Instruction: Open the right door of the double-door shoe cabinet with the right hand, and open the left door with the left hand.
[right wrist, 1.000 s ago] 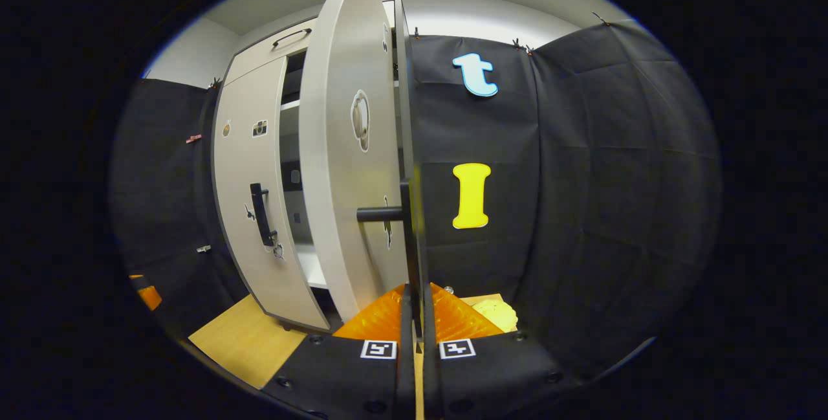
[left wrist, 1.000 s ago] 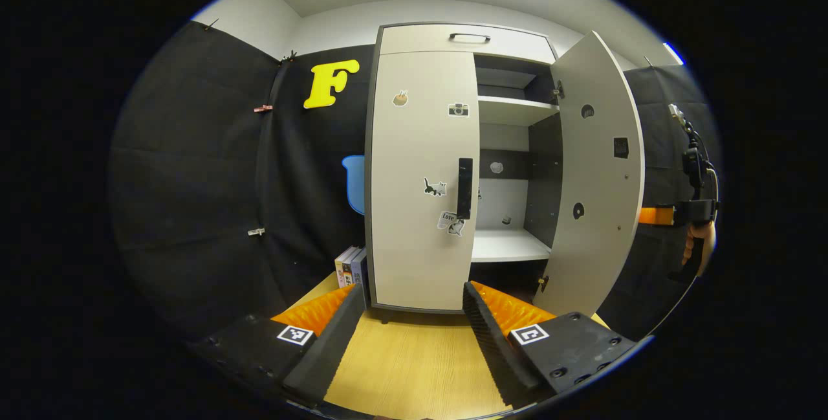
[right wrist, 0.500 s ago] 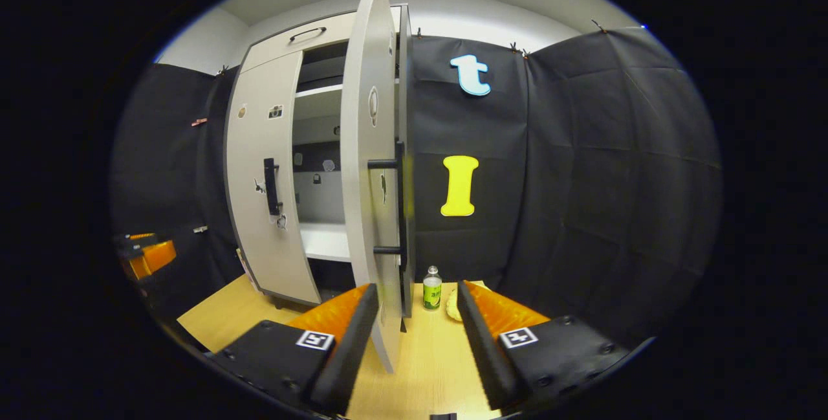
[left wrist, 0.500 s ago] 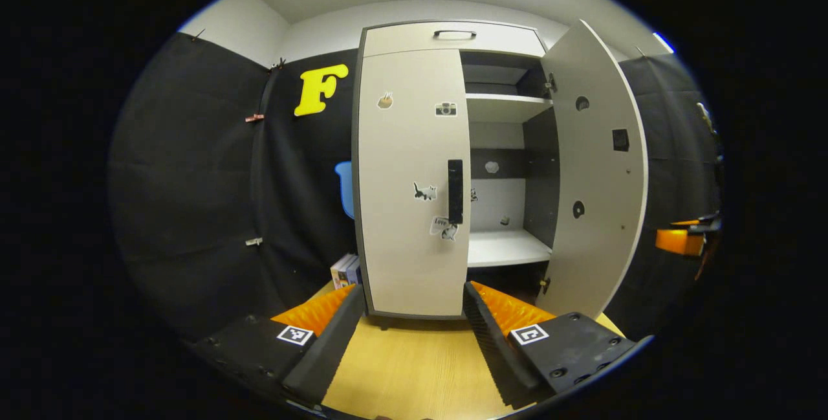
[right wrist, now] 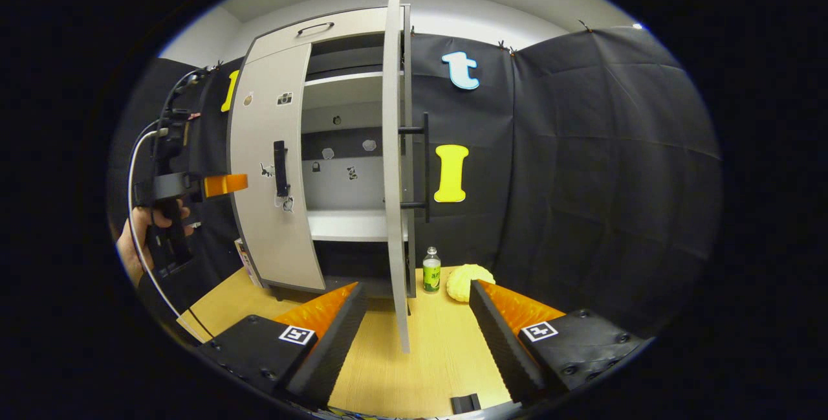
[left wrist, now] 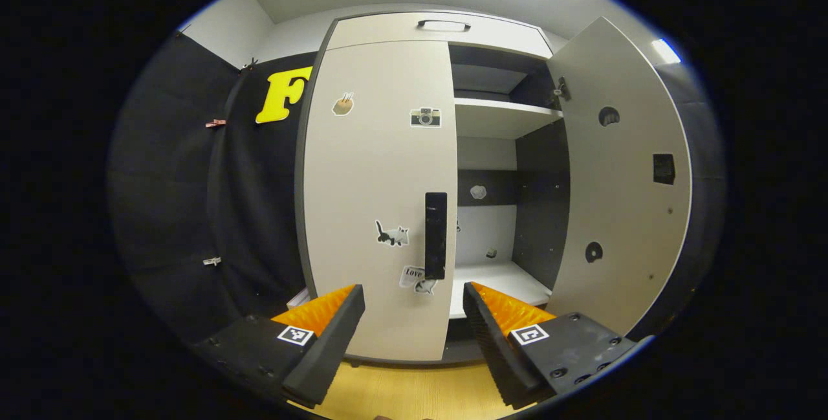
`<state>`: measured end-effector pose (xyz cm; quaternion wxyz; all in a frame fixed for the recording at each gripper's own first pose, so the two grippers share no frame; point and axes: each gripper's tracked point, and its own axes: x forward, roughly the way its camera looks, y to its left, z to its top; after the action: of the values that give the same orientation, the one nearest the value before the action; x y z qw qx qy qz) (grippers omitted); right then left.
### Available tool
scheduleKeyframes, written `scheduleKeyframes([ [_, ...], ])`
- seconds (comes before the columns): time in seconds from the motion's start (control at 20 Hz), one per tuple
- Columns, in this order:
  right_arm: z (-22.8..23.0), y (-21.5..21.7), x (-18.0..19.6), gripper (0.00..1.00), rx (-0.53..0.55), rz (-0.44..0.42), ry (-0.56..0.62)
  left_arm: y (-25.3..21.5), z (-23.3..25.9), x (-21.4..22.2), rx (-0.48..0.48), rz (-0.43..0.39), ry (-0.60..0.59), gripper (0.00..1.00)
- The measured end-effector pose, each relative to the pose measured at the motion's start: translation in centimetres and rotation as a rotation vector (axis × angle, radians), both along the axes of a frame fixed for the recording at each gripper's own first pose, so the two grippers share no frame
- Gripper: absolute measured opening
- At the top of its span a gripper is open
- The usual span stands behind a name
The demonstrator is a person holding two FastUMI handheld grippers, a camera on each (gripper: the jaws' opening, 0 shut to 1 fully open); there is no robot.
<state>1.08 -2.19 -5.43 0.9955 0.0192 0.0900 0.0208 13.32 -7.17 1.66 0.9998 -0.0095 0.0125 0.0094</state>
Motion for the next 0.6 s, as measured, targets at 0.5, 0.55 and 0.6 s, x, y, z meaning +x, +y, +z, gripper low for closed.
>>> scheduleKeyframes([
  [0.5, 1.2, 8.1, 1.5, 1.00, -0.010, -0.028, -0.054, -1.3, 0.4, 10.5, -0.053, -0.174, 0.003, 0.95],
  [0.55, 1.2, 8.6, 1.6, 1.00, -0.015, -0.031, -0.059, -1.3, 0.5, 11.1, -0.055, -0.174, -0.006, 0.95],
  [0.6, 1.1, 9.1, 1.6, 1.00, -0.016, -0.034, -0.061, -1.2, 0.5, 11.7, -0.053, -0.164, -0.012, 0.92],
])
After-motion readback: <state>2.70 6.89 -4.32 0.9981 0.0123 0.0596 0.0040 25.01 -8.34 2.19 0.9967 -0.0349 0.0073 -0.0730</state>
